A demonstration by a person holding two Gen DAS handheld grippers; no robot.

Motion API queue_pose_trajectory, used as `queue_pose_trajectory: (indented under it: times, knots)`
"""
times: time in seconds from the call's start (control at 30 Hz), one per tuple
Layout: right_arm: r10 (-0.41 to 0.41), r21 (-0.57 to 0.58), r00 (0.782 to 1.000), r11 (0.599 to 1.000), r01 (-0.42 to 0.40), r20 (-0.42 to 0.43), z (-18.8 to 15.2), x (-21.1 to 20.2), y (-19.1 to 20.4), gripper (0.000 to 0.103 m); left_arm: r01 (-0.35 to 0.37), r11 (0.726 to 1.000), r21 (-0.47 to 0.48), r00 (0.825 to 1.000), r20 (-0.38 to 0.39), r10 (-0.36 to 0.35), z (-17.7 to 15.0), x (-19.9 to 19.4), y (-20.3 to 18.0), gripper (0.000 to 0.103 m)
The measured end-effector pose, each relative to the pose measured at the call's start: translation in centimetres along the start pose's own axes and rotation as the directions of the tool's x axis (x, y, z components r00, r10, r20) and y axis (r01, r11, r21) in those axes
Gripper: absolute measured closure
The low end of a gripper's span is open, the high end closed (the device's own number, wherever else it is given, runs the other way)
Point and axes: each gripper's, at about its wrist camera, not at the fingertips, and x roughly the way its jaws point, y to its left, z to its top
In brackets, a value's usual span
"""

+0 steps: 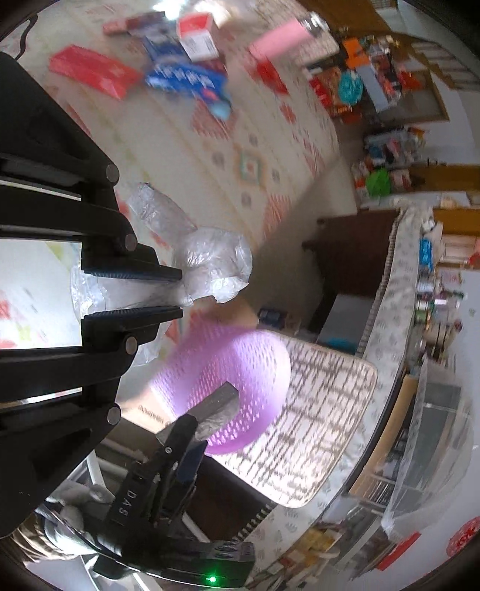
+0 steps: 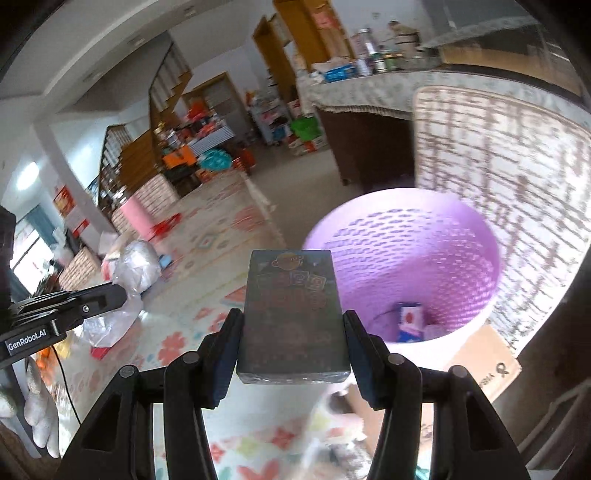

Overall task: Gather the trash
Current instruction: 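Carry the bag and grey box to the pink basket and release both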

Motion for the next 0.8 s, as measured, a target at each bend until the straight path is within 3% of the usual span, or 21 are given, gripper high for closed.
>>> queue_pose_trajectory:
  times: [0.43,0.5,0.57,0.7,0.8]
  knots:
    - [-0.091,0.075,0.995,0.993,0.088,0.037,3.2,0.1,-6.1,0.044,0.113,0.988,0.108,0.993,-0.044,-0.109,7.2,6.8,-8.3,0.089]
    - [-0.116,0.068,0.993,0.991,0.113,0.036,3.8,0.9,-6.6,0.043,0.119,0.987,0.109,0.992,-0.044,-0.115,7.8,7.5,-8.9,0.077]
    - [-0.133,0.084,0.991,0.988,0.13,0.033,4.1,1.3,-7.1,0.043,0.113,0.989,0.096,0.993,-0.044,-0.109,8.0,7.9,-8.9,0.044]
    - [-0.124,0.103,0.992,0.987,0.119,0.038,3.9,1.3,-7.4,0.034,0.102,0.99,0.099,0.994,-0.033,-0.099,6.9,7.2,-8.2,0.041]
    - [-0.12,0.101,0.992,0.988,0.117,0.026,3.5,1.4,-7.2,0.034,0.079,0.992,0.103,0.997,-0.025,-0.077,5.7,6.0,-7.3,0.04]
